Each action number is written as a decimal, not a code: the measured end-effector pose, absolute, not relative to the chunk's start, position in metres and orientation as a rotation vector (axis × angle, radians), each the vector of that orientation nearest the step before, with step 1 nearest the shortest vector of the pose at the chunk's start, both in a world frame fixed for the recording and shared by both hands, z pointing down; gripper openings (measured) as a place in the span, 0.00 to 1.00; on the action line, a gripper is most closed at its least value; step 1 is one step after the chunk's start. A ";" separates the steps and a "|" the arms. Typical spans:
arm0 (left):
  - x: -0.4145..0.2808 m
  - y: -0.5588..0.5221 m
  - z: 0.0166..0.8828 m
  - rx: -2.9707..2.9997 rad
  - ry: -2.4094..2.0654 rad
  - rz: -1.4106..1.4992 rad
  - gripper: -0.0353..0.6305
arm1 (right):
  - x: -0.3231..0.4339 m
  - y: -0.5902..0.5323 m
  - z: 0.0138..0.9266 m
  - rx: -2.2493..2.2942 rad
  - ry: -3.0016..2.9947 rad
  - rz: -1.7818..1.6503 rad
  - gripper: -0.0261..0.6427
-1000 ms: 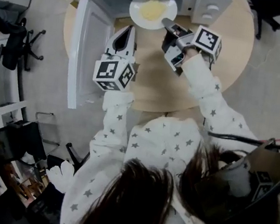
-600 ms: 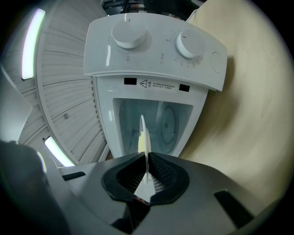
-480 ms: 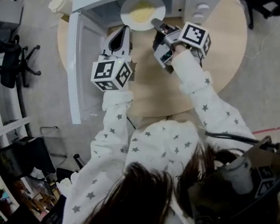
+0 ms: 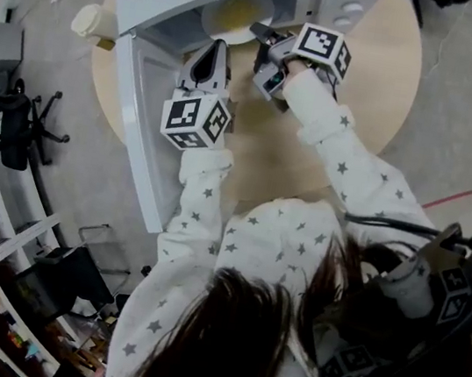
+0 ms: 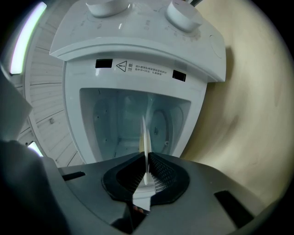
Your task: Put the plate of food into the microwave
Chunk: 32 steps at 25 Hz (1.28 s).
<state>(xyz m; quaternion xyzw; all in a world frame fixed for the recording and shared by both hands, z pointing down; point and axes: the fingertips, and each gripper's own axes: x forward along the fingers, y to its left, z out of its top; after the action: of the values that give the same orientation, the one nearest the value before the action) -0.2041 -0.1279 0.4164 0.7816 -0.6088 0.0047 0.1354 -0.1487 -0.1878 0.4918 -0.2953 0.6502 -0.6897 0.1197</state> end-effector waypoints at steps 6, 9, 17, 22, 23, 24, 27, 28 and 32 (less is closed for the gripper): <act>-0.203 -0.134 0.419 2.263 -1.736 0.001 0.06 | -0.154 -0.195 0.498 -0.917 1.900 -2.027 0.07; -0.205 -0.136 0.419 2.257 -1.737 -0.006 0.06 | -0.158 -0.197 0.500 -0.938 1.901 -2.033 0.07; -0.213 -0.143 0.427 2.240 -1.747 -0.003 0.06 | -0.166 -0.204 0.509 -1.015 1.978 -2.008 0.07; -0.211 -0.145 0.430 2.238 -1.741 0.001 0.06 | -0.165 -0.208 0.511 -1.042 2.011 -1.981 0.07; -0.210 -0.145 0.431 2.237 -1.740 0.002 0.06 | -0.166 -0.209 0.512 -1.045 2.026 -1.979 0.07; -0.210 -0.146 0.432 2.236 -1.740 0.001 0.06 | -0.166 -0.209 0.512 -1.050 2.046 -1.980 0.07; -0.210 -0.147 0.431 2.237 -1.740 -0.003 0.06 | -0.170 -0.210 0.512 -1.068 2.149 -1.970 0.07; -0.210 -0.147 0.431 2.237 -1.739 -0.004 0.06 | -0.171 -0.211 0.512 -1.073 2.183 -1.963 0.07; -0.211 -0.148 0.430 2.235 -1.740 -0.009 0.06 | -0.173 -0.216 0.513 -1.090 2.202 -1.937 0.07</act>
<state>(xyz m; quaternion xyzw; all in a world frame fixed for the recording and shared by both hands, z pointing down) -0.2114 -0.1482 0.4304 0.7797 -0.6069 -0.0030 0.1539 -0.1729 -0.2161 0.5131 -0.3483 0.7039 -0.6190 0.0064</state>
